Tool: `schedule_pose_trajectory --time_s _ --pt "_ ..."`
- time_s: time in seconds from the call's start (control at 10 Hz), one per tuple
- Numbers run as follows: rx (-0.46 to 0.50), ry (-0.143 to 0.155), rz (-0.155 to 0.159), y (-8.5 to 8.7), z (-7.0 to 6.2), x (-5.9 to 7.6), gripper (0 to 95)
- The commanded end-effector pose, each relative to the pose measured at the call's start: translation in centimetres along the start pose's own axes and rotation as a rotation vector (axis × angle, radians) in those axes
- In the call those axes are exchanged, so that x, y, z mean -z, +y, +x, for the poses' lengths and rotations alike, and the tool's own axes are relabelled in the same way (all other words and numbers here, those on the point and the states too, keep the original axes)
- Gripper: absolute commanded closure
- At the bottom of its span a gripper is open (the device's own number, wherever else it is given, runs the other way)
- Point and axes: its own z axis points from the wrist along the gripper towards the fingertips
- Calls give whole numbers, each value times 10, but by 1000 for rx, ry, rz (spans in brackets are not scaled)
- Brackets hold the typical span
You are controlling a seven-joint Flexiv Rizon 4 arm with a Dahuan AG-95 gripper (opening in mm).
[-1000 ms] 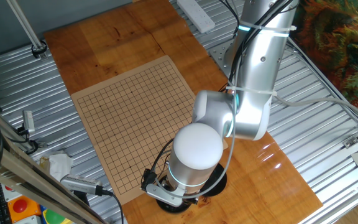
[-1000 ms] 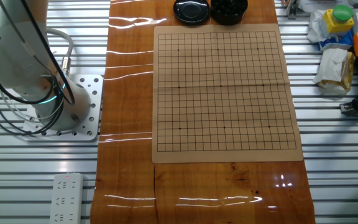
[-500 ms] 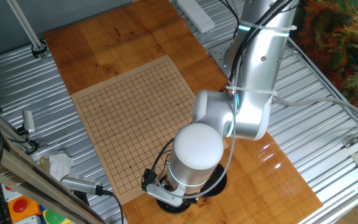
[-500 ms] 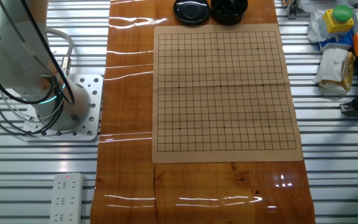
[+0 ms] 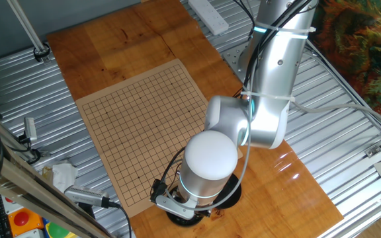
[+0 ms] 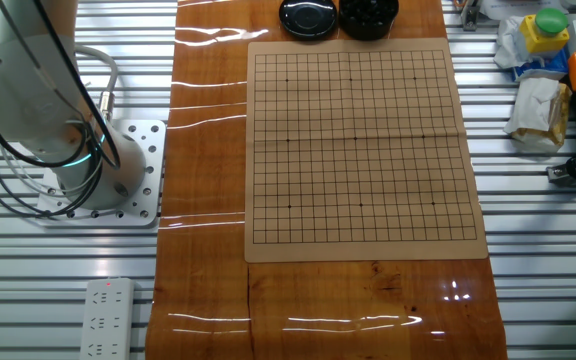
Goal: Play the first move as black on the 3-4 point in the upper right corner of the Go board
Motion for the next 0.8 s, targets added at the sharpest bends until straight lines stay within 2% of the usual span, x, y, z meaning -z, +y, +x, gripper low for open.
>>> schedule_pose_trajectory --time_s 0.1,0.3,0.4,0.8 --pt "7 0 -2 0 0 0 760" --pt "9 -1 -2 0 0 -1 760" --pt "10 -2 -2 0 0 -1 570" --pt "18 -1 -2 4 -1 -4 570"
